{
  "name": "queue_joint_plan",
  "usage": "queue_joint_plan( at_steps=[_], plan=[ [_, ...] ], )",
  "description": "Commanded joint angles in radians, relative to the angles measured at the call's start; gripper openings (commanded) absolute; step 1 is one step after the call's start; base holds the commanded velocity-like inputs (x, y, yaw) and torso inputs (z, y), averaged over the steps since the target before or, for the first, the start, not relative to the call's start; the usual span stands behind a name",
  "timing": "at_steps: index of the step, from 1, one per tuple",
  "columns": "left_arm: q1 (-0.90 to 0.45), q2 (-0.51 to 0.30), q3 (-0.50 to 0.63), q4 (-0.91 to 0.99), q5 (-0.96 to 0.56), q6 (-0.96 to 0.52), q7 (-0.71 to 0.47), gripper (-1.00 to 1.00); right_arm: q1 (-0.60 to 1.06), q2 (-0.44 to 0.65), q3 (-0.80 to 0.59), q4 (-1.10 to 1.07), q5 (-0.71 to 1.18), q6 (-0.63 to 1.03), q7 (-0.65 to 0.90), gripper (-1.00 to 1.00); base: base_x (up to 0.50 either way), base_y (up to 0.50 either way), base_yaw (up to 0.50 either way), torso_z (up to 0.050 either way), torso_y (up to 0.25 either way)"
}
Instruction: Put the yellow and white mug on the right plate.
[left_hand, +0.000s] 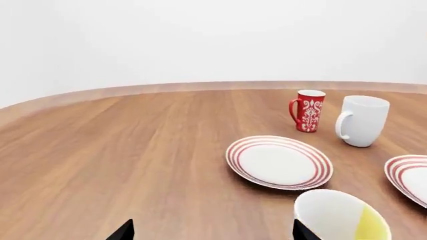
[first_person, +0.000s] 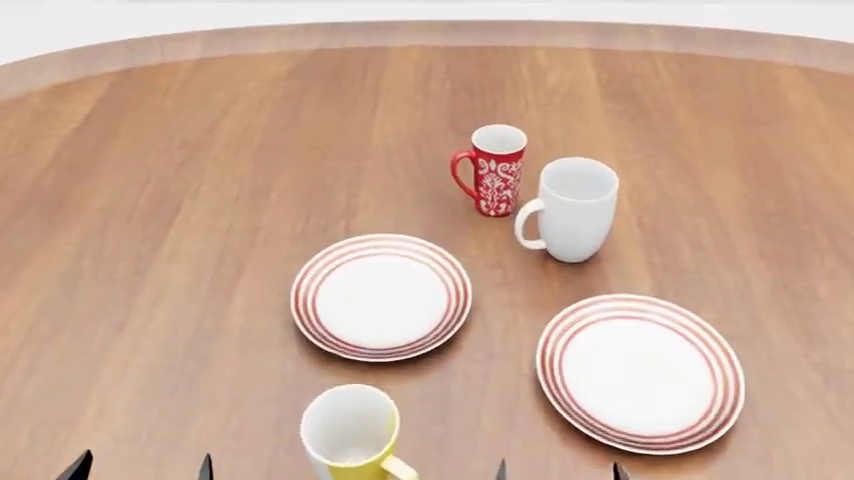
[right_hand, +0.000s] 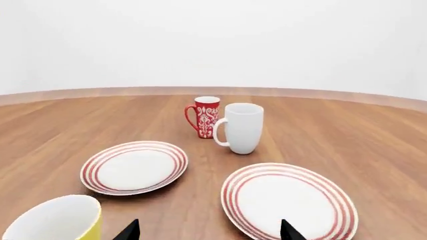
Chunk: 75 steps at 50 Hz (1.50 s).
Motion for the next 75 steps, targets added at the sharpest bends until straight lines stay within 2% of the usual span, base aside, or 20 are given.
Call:
queue_joint_plan(
  at_steps=[1, 17, 33, 36, 43, 44, 56, 75],
  plan=[
    [-0.002, 0.013, -0.008, -0.011, 0.021, 0.013, 0.010, 1.00, -0.010, -0.011, -0.001, -0.004, -0.038, -0.041, -0.005, 1.00, 0.50, 0.00, 0.00, 0.000, 0.000],
    [-0.006, 0.003, 0.003, -0.016, 0.013, 0.018, -0.002, 1.00, -0.003, -0.003, -0.007, -0.004, -0.023, -0.025, 0.011, 1.00, 0.48, 0.00, 0.00, 0.000, 0.000],
    [-0.005, -0.006, 0.013, -0.011, 0.004, 0.018, -0.014, 1.00, 0.003, 0.009, -0.020, 0.009, -0.017, -0.020, 0.017, 1.00, 0.00, 0.00, 0.00, 0.000, 0.000],
    [-0.006, -0.008, 0.014, -0.012, 0.002, 0.019, -0.015, 1.00, 0.026, 0.022, -0.015, 0.067, -0.008, -0.035, -0.002, 1.00, 0.00, 0.00, 0.00, 0.000, 0.000],
    [-0.002, -0.011, 0.023, -0.007, 0.001, 0.020, -0.020, 1.00, 0.049, 0.086, 0.001, 0.105, 0.099, 0.013, -0.117, 1.00, 0.00, 0.00, 0.00, 0.000, 0.000],
    [-0.001, -0.012, 0.024, -0.004, 0.000, 0.018, -0.019, 1.00, 0.044, 0.113, -0.014, 0.087, 0.128, 0.034, -0.175, 1.00, 0.00, 0.00, 0.00, 0.000, 0.000],
    [0.003, -0.020, 0.032, 0.009, -0.005, 0.009, -0.027, 1.00, -0.006, 0.262, -0.073, 0.011, 0.188, 0.006, -0.412, 1.00, 0.00, 0.00, 0.00, 0.000, 0.000],
    [-0.003, -0.030, 0.043, 0.004, -0.013, 0.009, -0.036, 1.00, -0.043, 0.343, -0.171, 0.002, 0.203, -0.036, -0.612, 1.00, 0.00, 0.00, 0.00, 0.000, 0.000]
  ],
)
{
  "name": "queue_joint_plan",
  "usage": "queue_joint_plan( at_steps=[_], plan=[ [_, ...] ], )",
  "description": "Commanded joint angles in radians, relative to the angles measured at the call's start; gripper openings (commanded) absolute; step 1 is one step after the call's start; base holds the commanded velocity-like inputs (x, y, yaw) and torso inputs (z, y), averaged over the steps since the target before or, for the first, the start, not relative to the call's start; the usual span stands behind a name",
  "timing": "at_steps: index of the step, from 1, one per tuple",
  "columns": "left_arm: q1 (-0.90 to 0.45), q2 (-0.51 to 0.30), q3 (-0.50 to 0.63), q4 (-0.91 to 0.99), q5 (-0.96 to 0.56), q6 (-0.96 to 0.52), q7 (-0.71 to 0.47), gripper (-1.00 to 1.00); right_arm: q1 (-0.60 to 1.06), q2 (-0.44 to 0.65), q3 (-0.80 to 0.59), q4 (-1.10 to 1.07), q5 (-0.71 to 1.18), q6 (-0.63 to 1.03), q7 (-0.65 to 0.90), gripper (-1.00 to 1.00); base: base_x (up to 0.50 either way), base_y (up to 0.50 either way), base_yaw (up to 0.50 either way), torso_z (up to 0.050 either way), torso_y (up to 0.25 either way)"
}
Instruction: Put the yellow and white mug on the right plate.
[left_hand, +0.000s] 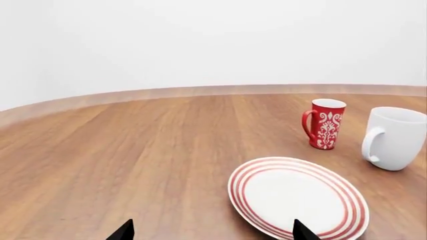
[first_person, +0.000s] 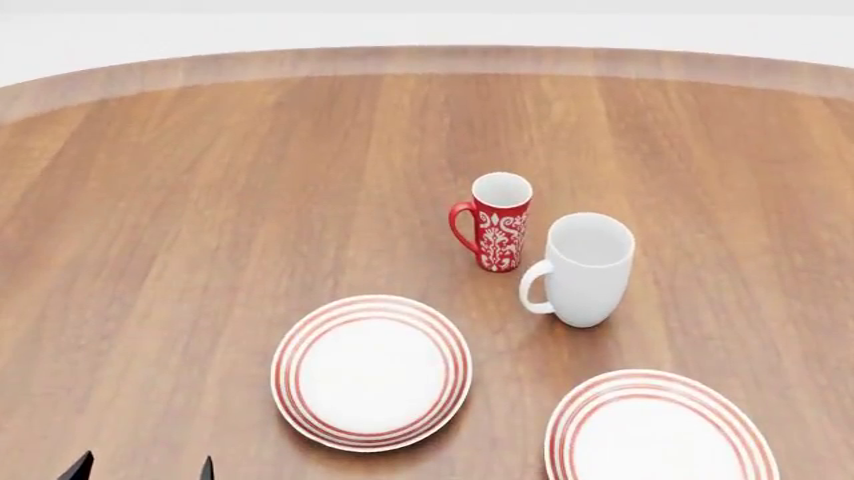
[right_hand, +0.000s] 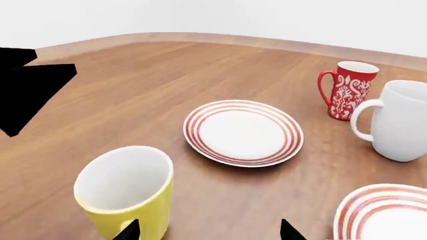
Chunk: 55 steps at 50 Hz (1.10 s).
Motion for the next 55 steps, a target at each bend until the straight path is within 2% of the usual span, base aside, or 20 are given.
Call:
queue_joint_plan(
  at_steps=[1, 16, 38, 55],
  plan=[
    [-0.001, 0.016, -0.011, -0.009, 0.024, 0.010, 0.013, 1.00, -0.049, 0.038, -0.043, -0.038, -0.025, -0.076, -0.142, 1.00, 0.00, 0.00, 0.00, 0.000, 0.000],
    [-0.004, 0.010, -0.004, -0.014, 0.019, 0.015, 0.005, 1.00, -0.030, 0.027, -0.103, 0.000, -0.101, -0.071, -0.147, 1.00, 0.00, 0.00, 0.00, 0.000, 0.000],
    [-0.004, 0.001, 0.006, -0.011, 0.010, 0.018, -0.005, 1.00, 0.130, -0.040, -0.151, 0.169, -0.155, 0.011, -0.145, 1.00, 0.00, 0.00, 0.00, 0.000, 0.000],
    [-0.007, -0.005, 0.013, -0.020, 0.001, 0.024, -0.010, 1.00, 0.199, -0.086, -0.200, 0.271, -0.194, 0.004, -0.162, 1.00, 0.00, 0.00, 0.00, 0.000, 0.000]
  ],
)
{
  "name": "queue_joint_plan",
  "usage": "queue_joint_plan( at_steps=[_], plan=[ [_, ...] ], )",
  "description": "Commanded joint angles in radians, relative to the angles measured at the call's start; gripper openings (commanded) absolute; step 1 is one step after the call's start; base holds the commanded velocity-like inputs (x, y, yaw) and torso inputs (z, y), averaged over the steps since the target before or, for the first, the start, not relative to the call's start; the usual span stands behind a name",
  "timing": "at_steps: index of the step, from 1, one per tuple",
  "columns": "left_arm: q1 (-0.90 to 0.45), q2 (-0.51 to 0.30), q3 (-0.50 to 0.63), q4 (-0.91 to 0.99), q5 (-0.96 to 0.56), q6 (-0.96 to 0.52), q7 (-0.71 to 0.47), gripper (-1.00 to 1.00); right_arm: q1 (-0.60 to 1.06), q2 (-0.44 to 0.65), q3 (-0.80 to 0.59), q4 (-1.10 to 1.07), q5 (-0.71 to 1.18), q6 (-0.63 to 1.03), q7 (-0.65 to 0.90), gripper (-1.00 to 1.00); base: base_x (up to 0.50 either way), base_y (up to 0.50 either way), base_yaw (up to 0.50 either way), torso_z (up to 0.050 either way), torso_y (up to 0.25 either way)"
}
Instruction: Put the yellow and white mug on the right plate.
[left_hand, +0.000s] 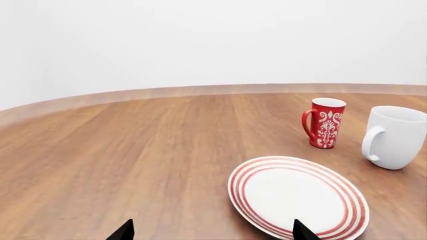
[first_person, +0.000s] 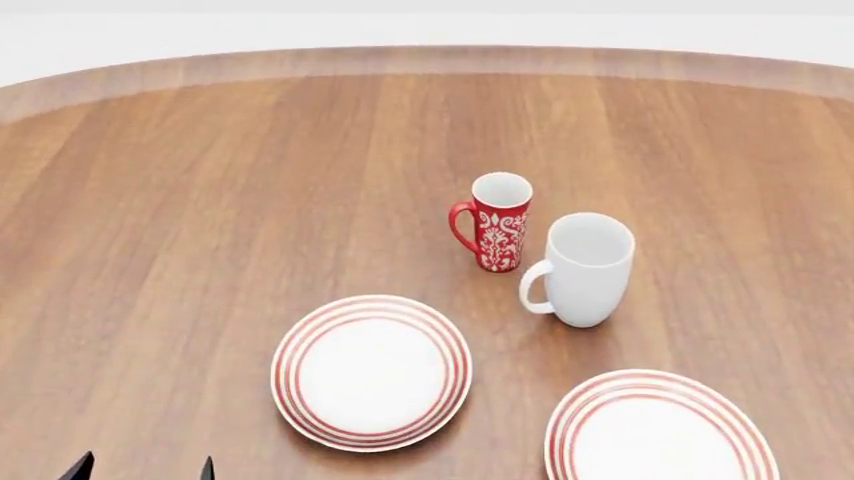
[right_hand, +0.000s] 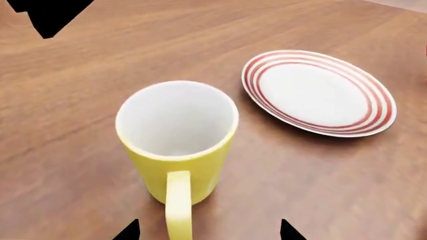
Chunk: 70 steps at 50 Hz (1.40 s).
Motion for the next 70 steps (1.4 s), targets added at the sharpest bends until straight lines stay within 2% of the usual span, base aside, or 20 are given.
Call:
queue_joint_plan(
  at_steps=[1, 16, 27, 28, 44, 70],
  plan=[
    [0.000, 0.017, -0.014, -0.010, 0.023, 0.013, 0.015, 1.00, 0.033, -0.050, -0.020, 0.063, -0.070, -0.043, -0.022, 1.00, 0.00, 0.00, 0.00, 0.000, 0.000],
    [-0.003, 0.012, -0.006, -0.017, 0.020, 0.019, 0.009, 1.00, 0.092, -0.113, -0.054, 0.226, -0.097, -0.100, -0.035, 1.00, 0.00, 0.00, 0.00, 0.000, 0.000],
    [-0.004, 0.009, -0.002, -0.017, 0.016, 0.019, 0.005, 1.00, 0.100, -0.132, -0.076, 0.259, -0.104, -0.121, -0.049, 1.00, 0.00, 0.00, 0.00, 0.000, 0.000],
    [-0.005, 0.008, -0.001, -0.017, 0.015, 0.020, 0.005, 1.00, 0.100, -0.132, -0.078, 0.258, -0.105, -0.123, -0.051, -1.00, 0.00, 0.00, 0.00, 0.000, 0.000],
    [-0.004, 0.003, 0.005, -0.015, 0.009, 0.023, -0.001, 1.00, 0.087, -0.122, -0.067, 0.251, -0.096, -0.140, -0.033, -1.00, 0.00, 0.00, 0.00, 0.000, 0.000],
    [-0.008, -0.006, 0.015, -0.017, -0.001, 0.027, -0.009, 1.00, 0.038, 0.004, 0.066, -0.011, -0.016, -0.028, 0.075, -1.00, 0.00, 0.00, 0.00, 0.000, 0.001]
  ],
)
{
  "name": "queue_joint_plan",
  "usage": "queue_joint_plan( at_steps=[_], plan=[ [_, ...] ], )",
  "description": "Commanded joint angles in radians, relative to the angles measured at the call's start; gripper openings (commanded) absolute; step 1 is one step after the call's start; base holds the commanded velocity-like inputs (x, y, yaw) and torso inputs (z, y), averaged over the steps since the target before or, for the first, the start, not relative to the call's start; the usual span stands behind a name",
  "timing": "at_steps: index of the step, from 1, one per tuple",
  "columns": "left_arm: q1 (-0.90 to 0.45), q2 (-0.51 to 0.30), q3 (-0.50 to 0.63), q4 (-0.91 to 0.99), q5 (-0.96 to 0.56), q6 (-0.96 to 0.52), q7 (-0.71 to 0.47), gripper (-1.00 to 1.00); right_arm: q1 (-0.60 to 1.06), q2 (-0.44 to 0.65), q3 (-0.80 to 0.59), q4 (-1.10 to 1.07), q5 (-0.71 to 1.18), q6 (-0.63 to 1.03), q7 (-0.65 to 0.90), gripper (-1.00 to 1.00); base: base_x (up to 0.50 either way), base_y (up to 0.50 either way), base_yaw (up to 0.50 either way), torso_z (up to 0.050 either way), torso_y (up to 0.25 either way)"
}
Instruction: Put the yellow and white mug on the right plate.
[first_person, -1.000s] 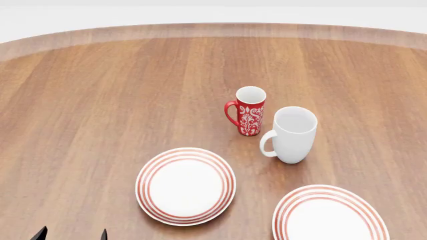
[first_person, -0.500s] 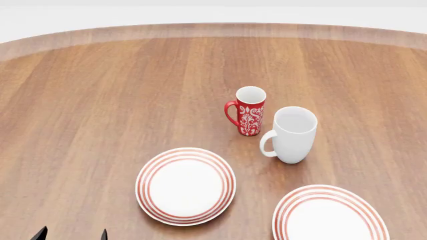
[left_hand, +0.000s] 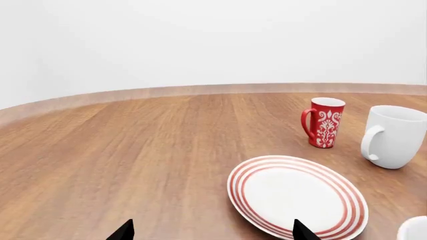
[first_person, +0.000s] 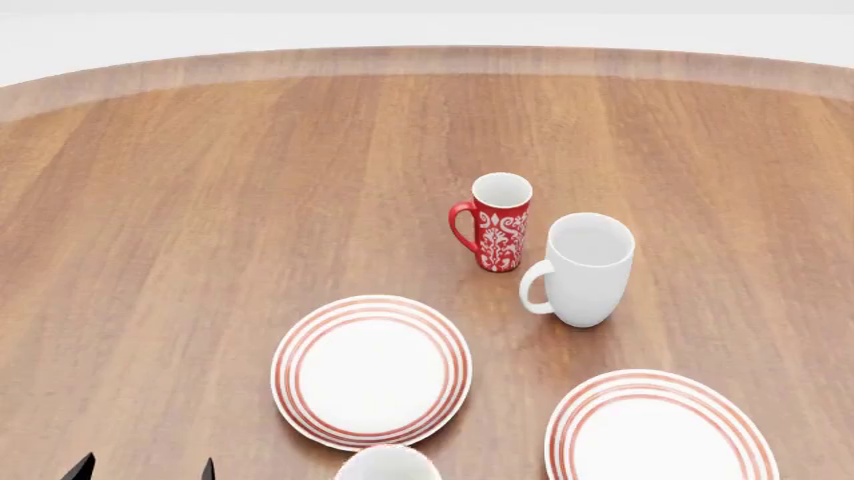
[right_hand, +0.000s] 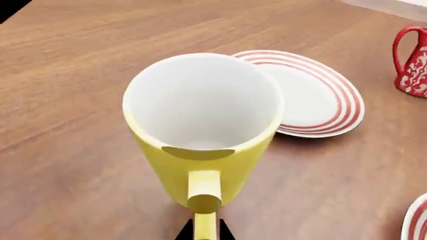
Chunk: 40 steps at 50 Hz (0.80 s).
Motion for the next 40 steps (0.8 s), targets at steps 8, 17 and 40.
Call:
queue_joint_plan(
  at_steps=[8, 17, 40],
  plan=[
    [-0.003, 0.014, -0.015, -0.006, 0.022, 0.011, 0.009, 1.00, -0.032, 0.047, 0.126, -0.146, 0.024, 0.030, 0.076, -1.00, 0.00, 0.00, 0.00, 0.000, 0.000],
    [-0.001, 0.011, -0.012, 0.001, 0.020, 0.010, 0.006, 1.00, -0.026, 0.045, 0.186, -0.153, 0.050, 0.057, 0.146, -1.00, 0.00, 0.00, 0.00, 0.000, 0.000],
    [-0.004, 0.004, -0.004, -0.004, 0.010, 0.015, -0.002, 1.00, 0.066, -0.009, 0.336, -0.002, 0.116, 0.150, 0.333, -1.00, 0.00, 0.00, 0.00, 0.000, 0.000]
  ],
)
